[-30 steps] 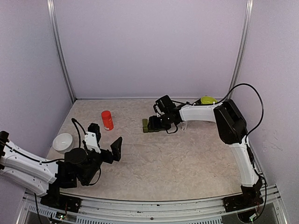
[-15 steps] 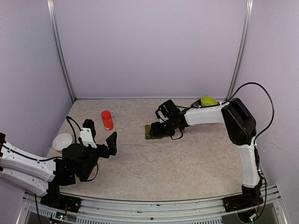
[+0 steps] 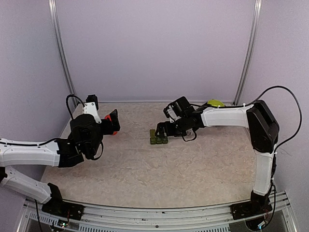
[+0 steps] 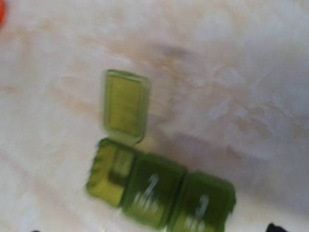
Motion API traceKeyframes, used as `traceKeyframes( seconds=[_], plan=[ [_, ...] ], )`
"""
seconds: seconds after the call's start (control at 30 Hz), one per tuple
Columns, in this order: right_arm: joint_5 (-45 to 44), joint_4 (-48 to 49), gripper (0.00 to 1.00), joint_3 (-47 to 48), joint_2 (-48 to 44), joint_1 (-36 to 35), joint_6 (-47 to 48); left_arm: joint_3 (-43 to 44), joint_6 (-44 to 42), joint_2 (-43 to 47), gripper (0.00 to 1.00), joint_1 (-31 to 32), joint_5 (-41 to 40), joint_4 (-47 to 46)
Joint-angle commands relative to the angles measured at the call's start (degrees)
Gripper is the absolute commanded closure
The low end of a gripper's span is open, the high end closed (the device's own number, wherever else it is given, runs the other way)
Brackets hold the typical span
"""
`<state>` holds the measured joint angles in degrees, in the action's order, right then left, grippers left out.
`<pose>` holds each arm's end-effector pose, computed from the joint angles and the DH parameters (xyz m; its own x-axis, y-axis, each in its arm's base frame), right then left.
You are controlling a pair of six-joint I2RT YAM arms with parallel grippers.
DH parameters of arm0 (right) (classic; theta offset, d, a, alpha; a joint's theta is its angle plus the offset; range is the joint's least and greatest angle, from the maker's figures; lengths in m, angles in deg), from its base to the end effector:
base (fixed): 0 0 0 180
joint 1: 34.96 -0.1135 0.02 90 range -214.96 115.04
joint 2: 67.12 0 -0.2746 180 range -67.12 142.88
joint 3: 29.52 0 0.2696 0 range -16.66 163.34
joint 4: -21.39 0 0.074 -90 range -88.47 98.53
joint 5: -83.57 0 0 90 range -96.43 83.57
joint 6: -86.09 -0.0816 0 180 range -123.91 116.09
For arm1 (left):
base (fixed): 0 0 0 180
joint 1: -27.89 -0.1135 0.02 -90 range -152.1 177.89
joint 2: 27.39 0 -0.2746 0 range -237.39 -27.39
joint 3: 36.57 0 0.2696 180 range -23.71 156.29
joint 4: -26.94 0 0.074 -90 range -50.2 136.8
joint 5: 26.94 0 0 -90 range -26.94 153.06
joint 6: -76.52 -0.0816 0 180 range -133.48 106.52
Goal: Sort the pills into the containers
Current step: Position the pill container at the center of the board, then pick up the pill bottle from the center of the board.
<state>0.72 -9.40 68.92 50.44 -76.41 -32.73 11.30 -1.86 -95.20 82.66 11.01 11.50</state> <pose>0.3692 0.3396 0.1501 -0.8480 -0.1108 -0.5183 -0.3517 0.8492 0.3939 0.2219 -0.2026 0.2661 -0.0542 -0.1380 -0.9889 0.0387 0.9894 -0.1402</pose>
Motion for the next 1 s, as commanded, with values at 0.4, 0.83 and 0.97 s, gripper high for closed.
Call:
traceKeyframes(
  seconds=[0.4,0.83,0.97],
  plan=[
    [19.31,26.95,0.0,-29.3,-25.43,1.57,15.79,20.76,1.02,-17.35,0.01,-21.75,26.31,20.62],
    [25.1,30.45,0.0,-34.62,-29.57,1.64,14.9,32.42,1.04,-32.89,0.01,-28.07,34.78,28.14],
    [24.45,30.72,0.0,-35.29,-29.79,1.64,14.56,35.68,1.23,-36.29,0.01,-28.75,34.09,30.11]
  ],
)
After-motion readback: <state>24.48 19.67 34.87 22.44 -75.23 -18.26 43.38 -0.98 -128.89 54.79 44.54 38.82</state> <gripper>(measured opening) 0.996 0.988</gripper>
